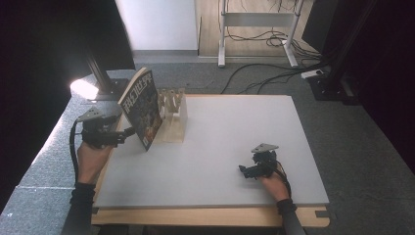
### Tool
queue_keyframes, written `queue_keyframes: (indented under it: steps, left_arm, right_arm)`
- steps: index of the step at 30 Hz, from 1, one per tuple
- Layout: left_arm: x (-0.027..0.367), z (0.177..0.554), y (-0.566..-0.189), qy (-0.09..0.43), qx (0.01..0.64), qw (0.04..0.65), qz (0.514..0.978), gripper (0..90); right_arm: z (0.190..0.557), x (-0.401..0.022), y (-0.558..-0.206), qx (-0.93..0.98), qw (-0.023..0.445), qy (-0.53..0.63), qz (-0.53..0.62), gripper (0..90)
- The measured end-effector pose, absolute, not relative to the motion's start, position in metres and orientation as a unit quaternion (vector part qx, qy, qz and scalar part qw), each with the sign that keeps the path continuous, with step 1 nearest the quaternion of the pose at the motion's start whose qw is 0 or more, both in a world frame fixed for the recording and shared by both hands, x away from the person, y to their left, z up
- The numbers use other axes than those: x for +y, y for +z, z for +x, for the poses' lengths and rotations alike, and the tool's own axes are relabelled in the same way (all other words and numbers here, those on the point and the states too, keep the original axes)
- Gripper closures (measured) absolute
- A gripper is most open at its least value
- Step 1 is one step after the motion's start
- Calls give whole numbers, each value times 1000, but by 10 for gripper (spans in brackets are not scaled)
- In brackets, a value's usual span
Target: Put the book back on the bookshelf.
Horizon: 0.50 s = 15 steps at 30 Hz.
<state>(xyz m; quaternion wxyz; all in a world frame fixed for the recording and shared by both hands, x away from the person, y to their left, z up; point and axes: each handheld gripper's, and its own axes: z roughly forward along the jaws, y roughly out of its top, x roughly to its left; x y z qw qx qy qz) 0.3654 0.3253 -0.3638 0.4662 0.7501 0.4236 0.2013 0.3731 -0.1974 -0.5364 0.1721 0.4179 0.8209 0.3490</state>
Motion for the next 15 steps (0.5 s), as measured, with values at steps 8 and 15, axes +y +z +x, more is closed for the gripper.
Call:
queue_keyframes:
  steps: [8,15]
  left_arm:
    - [312,345,-363,205,397,456,769,0]
    - [300,337,-370,196,383,461,776,0]
  right_arm:
    - [373,-197,-536,821,172,349,418,0]
    - [373,-197,-536,821,172,349,418,0]
